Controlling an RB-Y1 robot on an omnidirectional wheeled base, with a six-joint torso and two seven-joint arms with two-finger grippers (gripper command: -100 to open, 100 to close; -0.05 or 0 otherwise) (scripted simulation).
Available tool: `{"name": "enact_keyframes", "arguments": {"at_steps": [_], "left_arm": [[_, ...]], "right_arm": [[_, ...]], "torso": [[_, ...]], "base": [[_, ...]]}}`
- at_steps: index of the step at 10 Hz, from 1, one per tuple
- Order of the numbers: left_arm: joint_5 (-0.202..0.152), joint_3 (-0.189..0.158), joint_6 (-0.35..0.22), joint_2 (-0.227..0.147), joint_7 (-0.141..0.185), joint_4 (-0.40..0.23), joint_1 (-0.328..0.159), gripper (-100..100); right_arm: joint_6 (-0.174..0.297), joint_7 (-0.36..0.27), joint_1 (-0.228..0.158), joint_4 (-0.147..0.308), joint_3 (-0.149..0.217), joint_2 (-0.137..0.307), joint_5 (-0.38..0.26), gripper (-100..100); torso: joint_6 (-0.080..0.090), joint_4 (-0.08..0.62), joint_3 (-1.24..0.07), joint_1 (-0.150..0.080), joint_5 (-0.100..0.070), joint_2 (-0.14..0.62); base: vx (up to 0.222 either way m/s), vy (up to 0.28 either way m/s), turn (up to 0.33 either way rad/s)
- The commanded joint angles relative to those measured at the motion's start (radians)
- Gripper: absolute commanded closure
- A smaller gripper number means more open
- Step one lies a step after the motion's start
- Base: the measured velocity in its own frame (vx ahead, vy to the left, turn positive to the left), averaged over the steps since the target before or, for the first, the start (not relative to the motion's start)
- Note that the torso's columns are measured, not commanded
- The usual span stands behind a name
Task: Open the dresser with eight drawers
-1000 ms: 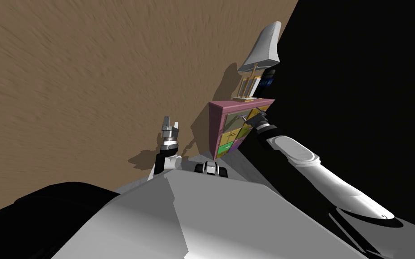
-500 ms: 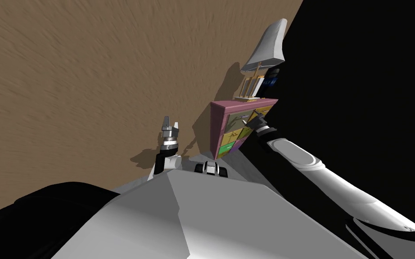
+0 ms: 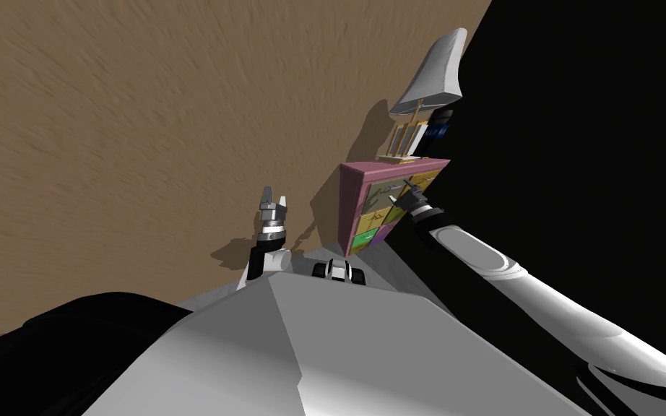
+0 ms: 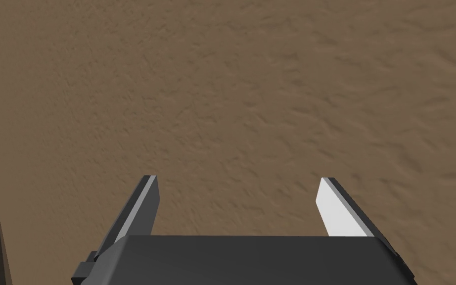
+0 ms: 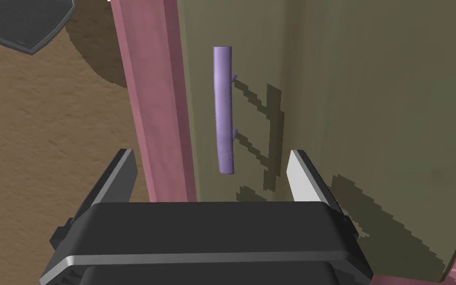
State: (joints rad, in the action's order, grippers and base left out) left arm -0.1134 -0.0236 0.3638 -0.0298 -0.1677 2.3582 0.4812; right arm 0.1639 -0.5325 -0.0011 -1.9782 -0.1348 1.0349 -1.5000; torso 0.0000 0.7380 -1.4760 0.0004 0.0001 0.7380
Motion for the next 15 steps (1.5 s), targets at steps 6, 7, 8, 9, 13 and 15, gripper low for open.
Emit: {"name": "enact_keyframes", "arguments": {"at_steps": [6,7,8,9,13,15], "left_arm": [[0.000,0.000,0.000,0.000,0.000,0.000,0.000,0],[0.000,0.000,0.000,0.000,0.000,0.000,0.000,0],[0.000,0.000,0.000,0.000,0.000,0.000,0.000,0],[0.000,0.000,0.000,0.000,0.000,0.000,0.000,0],[0.000,0.000,0.000,0.000,0.000,0.000,0.000,0],[0.000,0.000,0.000,0.000,0.000,0.000,0.000,0]], "right_arm": [[-0.012,0.009,0.000,-0.013,0.016,0.026,-0.005,100],[-0.013,0.011,0.001,-0.019,0.016,0.028,-0.005,100],[-0.015,0.014,0.002,-0.025,0.017,0.031,-0.004,100],[-0.018,0.009,0.007,-0.020,0.010,0.028,0.000,100],[-0.056,0.033,-0.009,-0.033,0.029,0.066,0.028,-100],[-0.085,0.052,-0.029,-0.027,0.057,0.099,0.058,-100]], "torso": [[0.002,0.005,0.006,-0.005,0.000,0.011],[0.002,0.006,0.008,-0.006,-0.001,0.013],[0.002,0.006,0.007,-0.003,0.000,0.010],[0.001,0.006,0.004,-0.001,0.002,0.007],[0.002,0.006,0.003,-0.005,0.000,0.006],[0.000,-0.001,-0.003,0.008,0.003,-0.005]], "base": [[-0.029,-0.002,-0.026],[-0.173,-0.081,-0.050],[-0.171,-0.103,-0.068],[-0.080,-0.053,-0.013],[-0.114,-0.091,-0.065],[0.021,0.085,-0.083]]}}
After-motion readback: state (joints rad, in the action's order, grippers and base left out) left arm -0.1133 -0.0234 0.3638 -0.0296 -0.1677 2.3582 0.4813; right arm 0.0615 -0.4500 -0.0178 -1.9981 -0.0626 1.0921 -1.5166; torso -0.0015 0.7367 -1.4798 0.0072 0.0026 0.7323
